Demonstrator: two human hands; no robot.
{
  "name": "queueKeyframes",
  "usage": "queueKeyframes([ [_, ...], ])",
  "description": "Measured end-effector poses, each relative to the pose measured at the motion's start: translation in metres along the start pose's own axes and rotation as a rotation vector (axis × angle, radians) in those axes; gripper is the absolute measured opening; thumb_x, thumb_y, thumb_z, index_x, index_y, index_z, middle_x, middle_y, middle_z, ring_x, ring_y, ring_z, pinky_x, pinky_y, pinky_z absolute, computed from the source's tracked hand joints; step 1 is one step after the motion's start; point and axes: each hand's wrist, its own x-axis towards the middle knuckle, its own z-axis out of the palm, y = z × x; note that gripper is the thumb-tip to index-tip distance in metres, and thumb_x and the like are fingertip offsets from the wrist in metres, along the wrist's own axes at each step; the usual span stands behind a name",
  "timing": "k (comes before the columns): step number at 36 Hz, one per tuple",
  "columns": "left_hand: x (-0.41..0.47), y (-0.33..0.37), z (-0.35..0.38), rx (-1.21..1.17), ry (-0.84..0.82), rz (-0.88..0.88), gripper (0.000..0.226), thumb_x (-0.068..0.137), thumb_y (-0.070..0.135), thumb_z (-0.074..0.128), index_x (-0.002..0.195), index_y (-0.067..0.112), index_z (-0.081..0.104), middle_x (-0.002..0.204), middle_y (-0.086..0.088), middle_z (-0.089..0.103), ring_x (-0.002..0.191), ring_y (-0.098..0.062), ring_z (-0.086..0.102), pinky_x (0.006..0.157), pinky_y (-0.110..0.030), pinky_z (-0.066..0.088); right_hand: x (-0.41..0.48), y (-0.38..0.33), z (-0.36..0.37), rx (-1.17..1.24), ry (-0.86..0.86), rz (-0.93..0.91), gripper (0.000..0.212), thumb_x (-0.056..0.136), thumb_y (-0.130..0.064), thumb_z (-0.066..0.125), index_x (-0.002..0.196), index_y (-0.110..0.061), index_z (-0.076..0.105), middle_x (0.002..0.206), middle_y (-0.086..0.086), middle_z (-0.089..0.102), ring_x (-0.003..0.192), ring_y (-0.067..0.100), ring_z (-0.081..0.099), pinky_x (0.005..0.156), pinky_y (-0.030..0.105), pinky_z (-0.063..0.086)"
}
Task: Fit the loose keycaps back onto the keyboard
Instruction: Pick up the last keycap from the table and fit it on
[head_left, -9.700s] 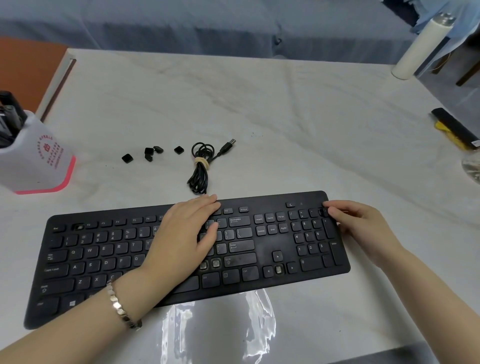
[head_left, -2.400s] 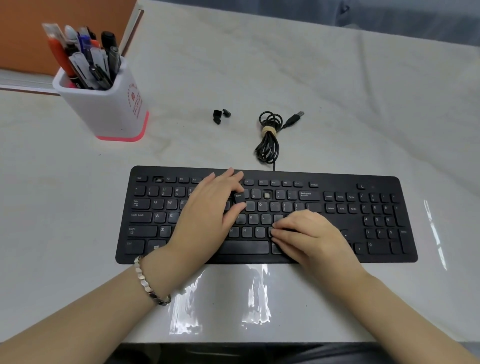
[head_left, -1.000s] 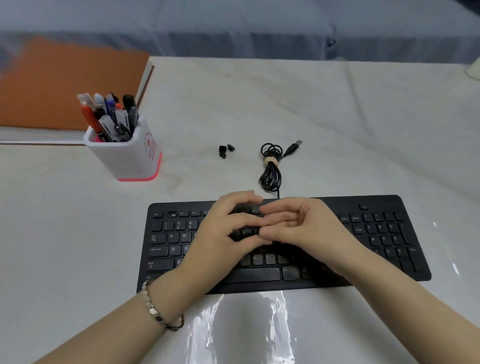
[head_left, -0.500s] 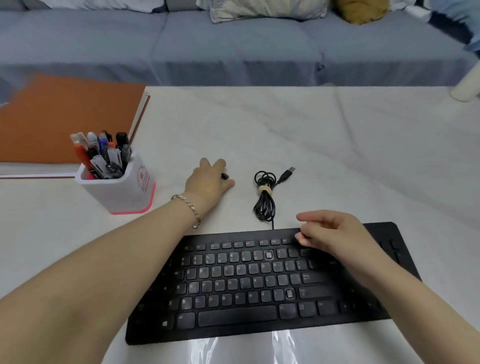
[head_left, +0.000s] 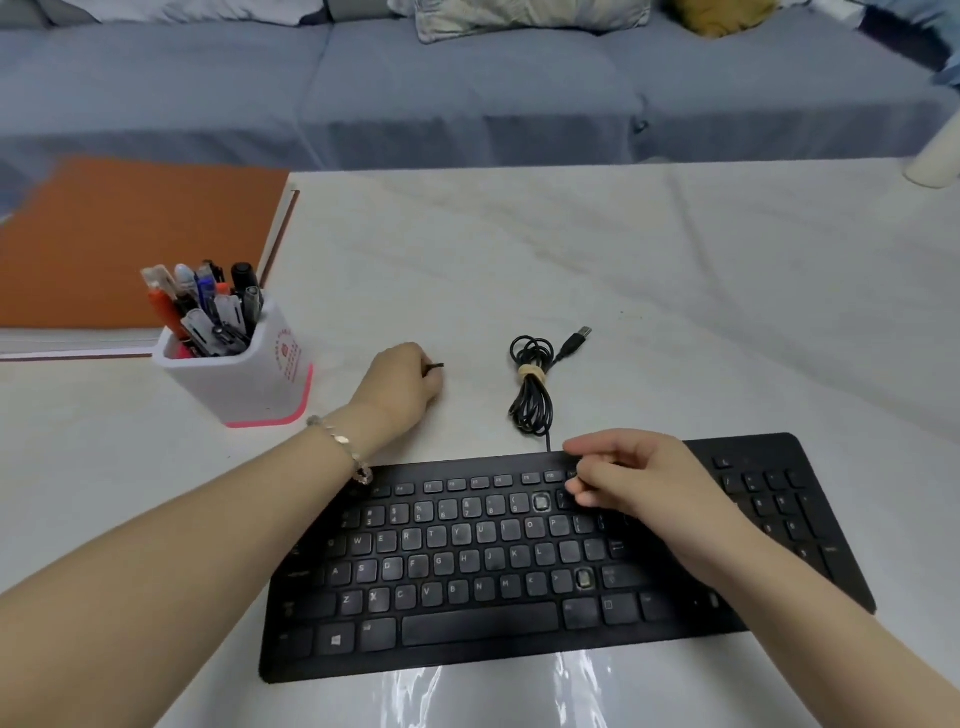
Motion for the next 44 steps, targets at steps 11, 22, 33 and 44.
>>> queueKeyframes([
  [11,-0.100,0.055,-0.050,-1.159,-0.592,0.030,0.017,0.080,0.017,0.053,0.086,0.004,0.060,0.057,-0.002,0.051,0.045,-0.007,0.045,0.048,-0.014,0.044,-0.015,-0.029,0.017,-0.050,-0.067,-0.224,0.023,0.069,-0.028,0.067,0.091,-0.024,0.070,0.057,-0.016,0.058,0.055,-0.002,0.050,0.054,0.008,0.040],
  [22,-0.118,0.051,-0.026,-0.865,-0.375,0.245,0.014,0.083,0.006,0.062,0.085,0.020,0.059,0.049,0.008,0.056,0.045,-0.005,0.052,0.056,-0.015,0.044,-0.035,-0.032,0.024,-0.055,-0.044,-0.356,0.022,0.060,-0.022,0.072,0.080,-0.016,0.072,0.058,-0.010,0.066,0.062,0.007,0.055,0.062,0.011,0.047],
  [33,-0.124,0.055,-0.017,-0.515,-0.131,0.470,0.028,0.073,0.017,0.063,0.082,0.042,0.053,0.078,0.005,0.053,0.062,-0.001,0.049,0.059,-0.007,0.039,-0.037,-0.021,0.017,-0.135,-0.009,-0.337,0.016,0.065,-0.006,0.075,0.070,-0.021,0.068,0.045,-0.016,0.059,0.050,-0.002,0.050,0.055,0.008,0.040],
  [44,-0.131,0.052,-0.015,-1.087,-0.339,-0.162,0.018,0.088,-0.002,0.052,0.088,0.007,0.067,0.054,0.002,0.056,0.049,-0.006,0.053,0.054,-0.013,0.048,-0.036,-0.007,-0.002,-0.080,0.037,-0.209,0.023,0.076,0.007,0.061,0.077,-0.014,0.069,0.049,-0.015,0.058,0.049,-0.005,0.049,0.051,0.005,0.040],
])
